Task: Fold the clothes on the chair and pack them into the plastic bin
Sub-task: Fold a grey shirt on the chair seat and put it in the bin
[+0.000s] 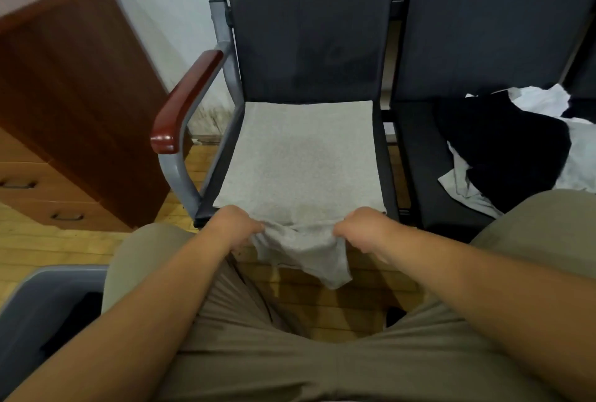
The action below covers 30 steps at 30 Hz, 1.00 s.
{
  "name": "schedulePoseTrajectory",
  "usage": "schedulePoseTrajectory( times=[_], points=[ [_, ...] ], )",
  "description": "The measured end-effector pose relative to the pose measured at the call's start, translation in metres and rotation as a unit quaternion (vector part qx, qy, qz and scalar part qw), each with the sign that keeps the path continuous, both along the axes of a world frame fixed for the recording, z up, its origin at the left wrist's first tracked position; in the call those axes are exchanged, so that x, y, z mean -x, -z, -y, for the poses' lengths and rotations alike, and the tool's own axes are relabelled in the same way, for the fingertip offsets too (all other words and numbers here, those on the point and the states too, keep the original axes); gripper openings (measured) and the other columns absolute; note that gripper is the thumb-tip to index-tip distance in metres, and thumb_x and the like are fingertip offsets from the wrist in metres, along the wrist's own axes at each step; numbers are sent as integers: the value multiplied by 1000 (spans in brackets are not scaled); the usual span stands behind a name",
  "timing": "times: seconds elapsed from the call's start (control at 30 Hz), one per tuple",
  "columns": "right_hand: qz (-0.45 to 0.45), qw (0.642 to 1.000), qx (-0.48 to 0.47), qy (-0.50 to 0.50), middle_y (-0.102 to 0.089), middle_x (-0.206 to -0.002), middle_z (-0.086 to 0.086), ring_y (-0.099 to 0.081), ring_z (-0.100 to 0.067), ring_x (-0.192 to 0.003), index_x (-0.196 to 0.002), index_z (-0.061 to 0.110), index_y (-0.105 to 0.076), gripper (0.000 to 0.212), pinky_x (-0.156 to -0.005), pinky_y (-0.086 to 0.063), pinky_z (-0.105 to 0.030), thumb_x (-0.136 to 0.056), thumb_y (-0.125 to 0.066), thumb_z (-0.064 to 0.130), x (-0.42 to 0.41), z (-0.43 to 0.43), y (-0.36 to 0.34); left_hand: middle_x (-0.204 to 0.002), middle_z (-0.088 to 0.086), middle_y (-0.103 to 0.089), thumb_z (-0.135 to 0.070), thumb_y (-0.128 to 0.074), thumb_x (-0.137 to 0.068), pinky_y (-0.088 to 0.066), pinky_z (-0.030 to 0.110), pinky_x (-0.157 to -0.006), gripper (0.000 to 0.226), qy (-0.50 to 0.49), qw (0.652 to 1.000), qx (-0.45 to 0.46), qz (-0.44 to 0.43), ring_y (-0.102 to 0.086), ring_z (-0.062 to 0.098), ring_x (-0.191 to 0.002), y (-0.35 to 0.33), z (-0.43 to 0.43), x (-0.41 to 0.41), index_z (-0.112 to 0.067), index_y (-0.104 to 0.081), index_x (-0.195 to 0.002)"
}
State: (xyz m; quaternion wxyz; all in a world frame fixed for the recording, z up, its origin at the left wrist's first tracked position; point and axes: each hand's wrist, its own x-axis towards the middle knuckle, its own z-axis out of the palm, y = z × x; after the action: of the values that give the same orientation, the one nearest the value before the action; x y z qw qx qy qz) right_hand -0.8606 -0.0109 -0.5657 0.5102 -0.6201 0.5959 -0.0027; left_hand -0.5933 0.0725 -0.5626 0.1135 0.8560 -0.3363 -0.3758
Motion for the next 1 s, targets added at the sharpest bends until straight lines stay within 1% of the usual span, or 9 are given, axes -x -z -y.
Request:
schedulePoseTrajectory(
  times=[0.1,0.23,0.3,0.4,0.5,0.63,0.77,0.87,1.0],
  points=[
    [39,998,34,42,-69,-102,-16,-68,-29,-94,-106,2,-70,25,-70,-52,-36,-92,-63,21,-3,17,-27,-91,9,-75,-29,-75,-98,-63,44,-86,27,-40,998,30,-27,-75,24,-89,-32,16,-1,-2,-69,-99],
    [89,989,60,101,-72,-118,-23,-72,-34,-103,-112,-2,-69,38,-78,-61,-41,-87,-64,26,-13,51,-48,-97,13,-73,-26,-77,-97,-64,43,-81,24,-68,991,109,-41,-73,26,-92,-67,51,-3,-5,-67,-102],
    [125,983,60,121,-71,-118,-24,-70,-39,-110,-108,-5,-67,37,-92,-63,-51,-88,-64,26,-17,66,-48,-94,16,-71,-24,-75,-97,-62,44,-81,23,-69,988,132,-48,-69,28,-86,-71,72,-7,-3,-67,-96],
    [140,978,47,149,-72,-118,-22,-70,-38,-108,-112,2,-71,30,-92,-62,-54,-93,-67,25,-23,81,-35,-95,14,-69,-27,-75,-95,-60,43,-84,20,-33,989,141,-42,-65,28,-83,-57,90,-8,-9,-67,-95],
    [90,989,36,112,-73,-121,-21,-72,-35,-104,-115,3,-72,37,-90,-64,-51,-88,-69,28,-30,87,-16,-112,12,-72,-25,-78,-90,-60,45,-96,23,-3,996,85,0,-66,27,-94,-28,94,-8,-12,-72,-108],
    [-63,992,92,-56,-68,-122,-11,-65,-22,-93,-140,4,-59,56,-68,-53,-32,-94,-70,34,-33,78,-13,-113,11,-68,-29,-78,-89,-53,37,-86,35,125,986,2,109,-63,28,-100,-17,92,-7,-7,-73,-115],
    [-131,980,89,-120,-67,-105,-11,-66,-24,-90,-131,3,-61,43,-67,-56,-33,-93,-69,23,-36,76,-2,-114,16,-69,-28,-81,-88,-53,40,-91,35,135,984,18,114,-64,33,-110,-13,87,-10,-1,-72,-109],
    [-149,972,120,-138,-63,-94,-9,-61,-22,-82,-88,7,-63,12,-52,-40,-28,-95,-63,17,-38,80,2,-115,18,-70,-20,-78,-91,-54,40,-92,27,113,990,34,71,-65,32,-108,-11,85,-15,1,-75,-108],
    [-104,975,153,-121,-60,-96,-5,-61,-24,-86,-105,14,-58,7,-55,-41,-29,-100,-55,20,-39,89,-18,-110,20,-70,-21,-72,-92,-60,43,-83,17,18,995,98,-1,-68,32,-98,-17,81,-26,-5,-72,-96]
  ],
)
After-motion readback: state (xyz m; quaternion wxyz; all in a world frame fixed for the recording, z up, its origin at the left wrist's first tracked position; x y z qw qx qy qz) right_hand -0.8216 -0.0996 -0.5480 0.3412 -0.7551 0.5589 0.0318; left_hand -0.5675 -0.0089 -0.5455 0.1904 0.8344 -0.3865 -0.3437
